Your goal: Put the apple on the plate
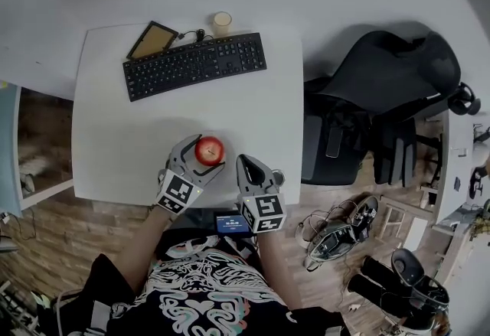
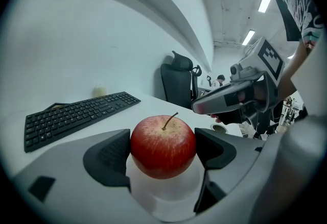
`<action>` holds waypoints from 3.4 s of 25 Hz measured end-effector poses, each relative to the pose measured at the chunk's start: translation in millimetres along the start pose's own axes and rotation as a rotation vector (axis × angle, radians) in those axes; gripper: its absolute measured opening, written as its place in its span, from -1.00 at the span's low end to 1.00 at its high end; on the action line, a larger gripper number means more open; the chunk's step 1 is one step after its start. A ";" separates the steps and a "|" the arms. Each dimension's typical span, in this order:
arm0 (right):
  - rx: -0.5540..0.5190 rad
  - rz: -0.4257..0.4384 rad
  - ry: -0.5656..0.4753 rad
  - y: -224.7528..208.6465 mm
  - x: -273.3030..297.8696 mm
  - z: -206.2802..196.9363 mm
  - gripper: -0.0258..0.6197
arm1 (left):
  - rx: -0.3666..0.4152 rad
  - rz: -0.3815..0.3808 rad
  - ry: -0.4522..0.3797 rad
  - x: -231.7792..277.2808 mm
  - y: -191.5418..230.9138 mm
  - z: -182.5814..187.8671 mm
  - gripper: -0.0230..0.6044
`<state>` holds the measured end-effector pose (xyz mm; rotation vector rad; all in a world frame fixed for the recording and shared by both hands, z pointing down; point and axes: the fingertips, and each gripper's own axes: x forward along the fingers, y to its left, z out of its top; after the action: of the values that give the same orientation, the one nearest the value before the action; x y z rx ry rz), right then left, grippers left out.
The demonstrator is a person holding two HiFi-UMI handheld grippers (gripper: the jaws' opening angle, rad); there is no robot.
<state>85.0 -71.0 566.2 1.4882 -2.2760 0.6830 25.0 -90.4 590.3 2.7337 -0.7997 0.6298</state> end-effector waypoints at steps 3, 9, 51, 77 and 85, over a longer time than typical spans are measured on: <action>-0.001 0.012 0.016 1.4 5.0 -4.9 -0.83 | -0.008 -0.017 0.013 4.7 -4.5 -14.7 0.33; 0.003 0.028 0.046 3.5 10.5 -14.0 -0.83 | 0.030 -0.052 0.021 8.4 -12.5 -22.9 0.33; 0.043 0.057 0.066 -10.3 9.7 -24.2 -0.83 | 0.007 -0.050 -0.173 -16.4 -14.2 5.9 0.33; -0.029 -0.012 -0.169 26.7 -51.1 46.8 -0.83 | -0.051 0.070 -0.270 -102.3 9.2 61.0 -0.88; -0.117 -0.007 -0.268 49.6 -86.3 78.0 -0.83 | -0.002 0.118 -0.333 -140.6 -8.0 93.7 -0.88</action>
<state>72.3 -32.7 446.4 1.6132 -2.4562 0.3582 -45.6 -49.7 442.1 2.8452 -1.0375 0.1922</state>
